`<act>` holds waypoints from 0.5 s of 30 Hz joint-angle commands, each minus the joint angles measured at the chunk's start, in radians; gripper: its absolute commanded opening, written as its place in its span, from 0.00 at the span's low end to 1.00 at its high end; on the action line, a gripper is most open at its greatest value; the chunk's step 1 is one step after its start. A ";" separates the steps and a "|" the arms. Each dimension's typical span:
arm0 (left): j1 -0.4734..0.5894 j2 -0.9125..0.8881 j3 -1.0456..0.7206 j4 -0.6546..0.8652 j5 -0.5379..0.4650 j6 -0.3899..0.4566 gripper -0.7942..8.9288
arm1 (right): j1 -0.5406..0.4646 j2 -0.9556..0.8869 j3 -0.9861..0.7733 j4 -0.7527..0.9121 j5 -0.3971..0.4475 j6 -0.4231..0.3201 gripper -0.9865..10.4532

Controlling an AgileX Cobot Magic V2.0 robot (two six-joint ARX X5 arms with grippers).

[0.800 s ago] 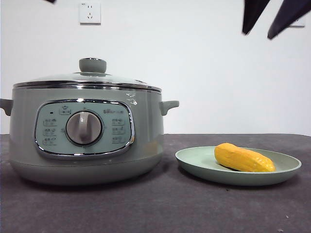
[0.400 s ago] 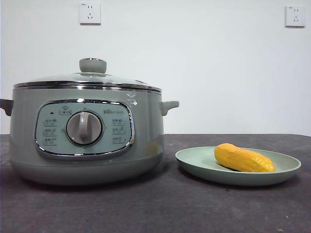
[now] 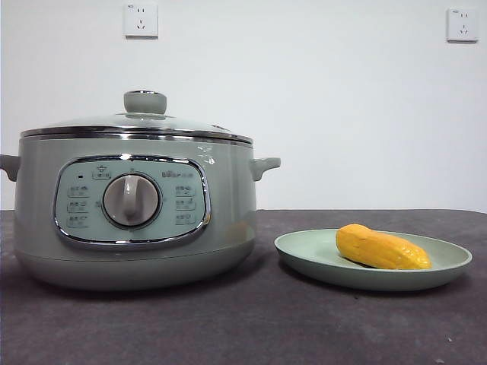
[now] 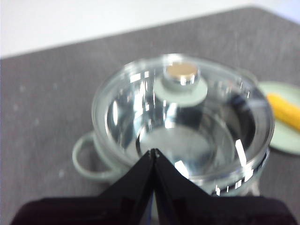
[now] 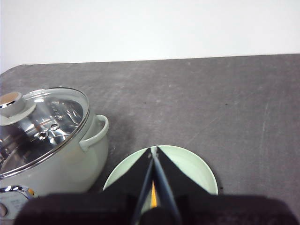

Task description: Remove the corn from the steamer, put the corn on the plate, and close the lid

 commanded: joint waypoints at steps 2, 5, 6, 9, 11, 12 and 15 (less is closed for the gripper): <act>-0.001 0.011 -0.006 -0.036 0.000 0.005 0.08 | 0.002 -0.001 -0.006 0.006 0.003 0.020 0.09; -0.001 0.024 -0.006 -0.040 -0.001 0.005 0.08 | 0.001 -0.001 -0.006 0.006 0.008 0.020 0.09; -0.001 0.027 -0.006 -0.040 -0.001 0.005 0.08 | 0.001 -0.001 -0.006 0.006 0.006 0.020 0.09; -0.001 0.035 -0.006 -0.039 -0.001 0.005 0.08 | 0.002 -0.001 -0.006 0.006 0.003 0.020 0.09; -0.001 0.037 -0.006 -0.038 -0.002 0.006 0.08 | 0.002 -0.001 -0.006 0.005 0.003 0.020 0.09; -0.003 0.037 -0.006 -0.040 -0.001 0.006 0.08 | 0.001 -0.001 -0.006 0.005 0.004 0.020 0.09; 0.002 -0.002 -0.006 -0.066 -0.018 0.041 0.08 | 0.001 -0.001 -0.006 0.003 0.006 0.020 0.09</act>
